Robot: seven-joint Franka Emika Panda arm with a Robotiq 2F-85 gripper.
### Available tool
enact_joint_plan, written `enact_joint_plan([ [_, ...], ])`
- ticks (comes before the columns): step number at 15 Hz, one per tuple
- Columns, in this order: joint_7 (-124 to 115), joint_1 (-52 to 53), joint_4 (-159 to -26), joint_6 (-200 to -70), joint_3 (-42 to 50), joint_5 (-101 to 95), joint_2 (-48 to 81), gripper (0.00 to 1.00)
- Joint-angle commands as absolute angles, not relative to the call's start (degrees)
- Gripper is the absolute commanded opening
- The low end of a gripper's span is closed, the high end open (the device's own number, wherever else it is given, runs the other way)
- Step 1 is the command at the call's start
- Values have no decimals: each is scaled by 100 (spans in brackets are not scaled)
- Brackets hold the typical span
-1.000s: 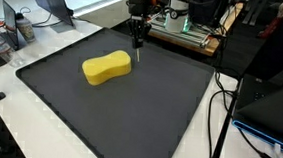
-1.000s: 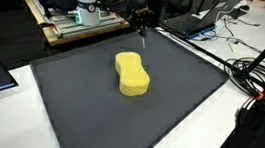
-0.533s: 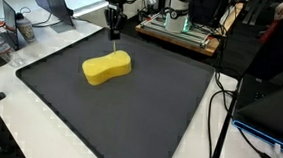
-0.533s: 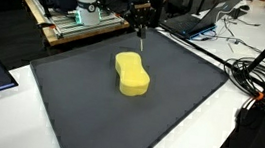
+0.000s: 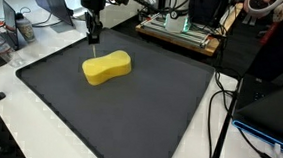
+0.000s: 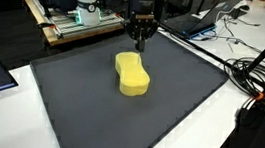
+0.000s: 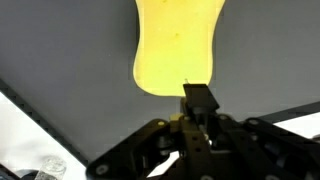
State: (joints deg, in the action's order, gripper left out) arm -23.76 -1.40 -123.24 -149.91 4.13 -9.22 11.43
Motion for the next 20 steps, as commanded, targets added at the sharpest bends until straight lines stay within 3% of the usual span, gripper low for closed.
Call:
enact_joint_plan([
  [1, -2817, 126, -11688, -14818, 655, -1181, 1802, 3],
  [10, -2893, 557, -11127, -14797, 1080, -1122, 2761, 3],
  [20, -2820, 614, -10975, -14535, 1115, -1078, 2839, 3],
])
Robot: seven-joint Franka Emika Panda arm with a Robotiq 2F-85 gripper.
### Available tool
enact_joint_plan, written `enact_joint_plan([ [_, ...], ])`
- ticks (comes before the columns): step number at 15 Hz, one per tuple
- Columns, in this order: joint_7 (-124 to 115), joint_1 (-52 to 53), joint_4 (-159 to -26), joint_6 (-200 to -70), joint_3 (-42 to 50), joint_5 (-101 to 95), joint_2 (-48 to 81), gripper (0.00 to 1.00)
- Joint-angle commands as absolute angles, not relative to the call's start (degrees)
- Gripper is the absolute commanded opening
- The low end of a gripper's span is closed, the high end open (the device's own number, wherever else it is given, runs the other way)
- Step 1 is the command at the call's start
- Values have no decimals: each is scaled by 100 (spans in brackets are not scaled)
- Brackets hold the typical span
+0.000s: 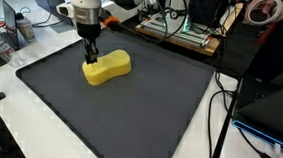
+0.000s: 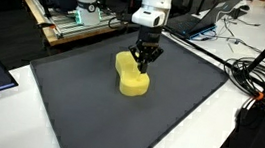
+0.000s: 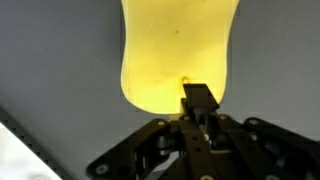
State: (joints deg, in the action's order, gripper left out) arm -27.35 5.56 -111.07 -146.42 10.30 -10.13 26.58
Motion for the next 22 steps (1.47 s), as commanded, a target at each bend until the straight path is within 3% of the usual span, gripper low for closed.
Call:
enact_joint_plan([
  [1, -2826, 613, -10965, -14515, 1115, -1078, 2856, 3],
  [9, -2834, 615, -11006, -14531, 1118, -1089, 2844, 3],
  [15, -2959, 783, -11353, -14373, 1266, -1414, 1953, 3],
  [22, -4080, 1215, -11461, -13699, 1194, -3096, 1236, 3],
])
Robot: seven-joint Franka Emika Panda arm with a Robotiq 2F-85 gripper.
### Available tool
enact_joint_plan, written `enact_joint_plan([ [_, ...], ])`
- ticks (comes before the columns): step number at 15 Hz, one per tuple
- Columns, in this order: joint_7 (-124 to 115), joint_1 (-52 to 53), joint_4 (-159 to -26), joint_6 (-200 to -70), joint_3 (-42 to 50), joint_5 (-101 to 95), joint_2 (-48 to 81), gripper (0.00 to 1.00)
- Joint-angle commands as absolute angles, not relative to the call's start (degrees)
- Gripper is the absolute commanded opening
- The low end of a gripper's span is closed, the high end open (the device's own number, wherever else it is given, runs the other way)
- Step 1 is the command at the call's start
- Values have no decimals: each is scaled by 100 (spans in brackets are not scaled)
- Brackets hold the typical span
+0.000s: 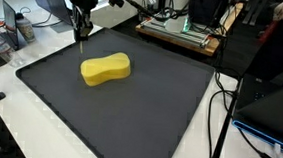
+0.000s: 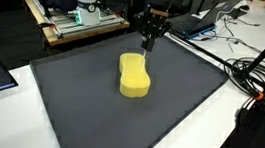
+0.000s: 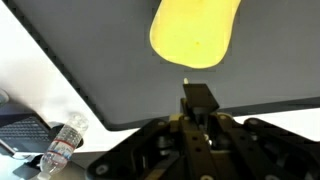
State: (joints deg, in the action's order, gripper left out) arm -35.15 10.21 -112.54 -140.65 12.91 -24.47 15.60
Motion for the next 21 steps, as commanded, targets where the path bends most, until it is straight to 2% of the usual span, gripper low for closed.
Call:
enact_joint_plan([
  [1, -4295, 1270, -11420, -13529, 1096, -3314, 1250, 3],
  [12, -5846, 1640, -11112, -11867, 13, -5255, 1876, 3],
  [15, -5959, 1676, -11087, -11852, -202, -5655, 2078, 3],
  [16, -5819, 1514, -11201, -11909, -262, -5386, 1934, 13],
  [21, -5883, 1550, -11153, -11911, -326, -5539, 2060, 13],
])
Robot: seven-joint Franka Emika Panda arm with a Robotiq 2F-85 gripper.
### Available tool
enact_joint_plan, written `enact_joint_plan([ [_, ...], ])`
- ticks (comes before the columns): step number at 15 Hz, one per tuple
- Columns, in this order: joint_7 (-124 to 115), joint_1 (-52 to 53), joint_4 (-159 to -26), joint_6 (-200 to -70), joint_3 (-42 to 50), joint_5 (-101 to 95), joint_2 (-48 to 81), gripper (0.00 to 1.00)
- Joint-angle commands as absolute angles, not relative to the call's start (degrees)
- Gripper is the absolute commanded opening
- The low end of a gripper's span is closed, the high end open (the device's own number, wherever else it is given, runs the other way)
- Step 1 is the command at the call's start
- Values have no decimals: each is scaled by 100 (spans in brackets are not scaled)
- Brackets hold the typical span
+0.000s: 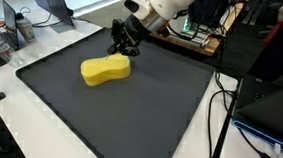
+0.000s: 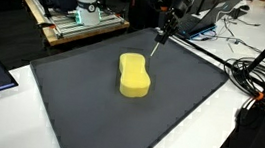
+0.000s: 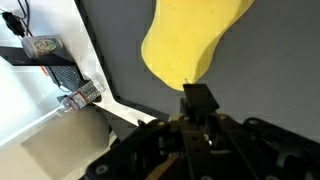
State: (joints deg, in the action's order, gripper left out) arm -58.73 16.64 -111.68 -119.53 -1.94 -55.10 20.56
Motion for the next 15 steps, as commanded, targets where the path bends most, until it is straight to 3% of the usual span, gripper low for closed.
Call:
enact_joint_plan([
  [1, -5883, 1550, -11144, -11910, -326, -5541, 2061, 13],
  [2, -5883, 1550, -11141, -11910, -326, -5543, 2061, 13],
  [3, -5883, 1550, -11140, -11910, -326, -5543, 2061, 3],
  [15, -4166, 1343, -8709, -10586, -372, -3708, 3204, 3],
])
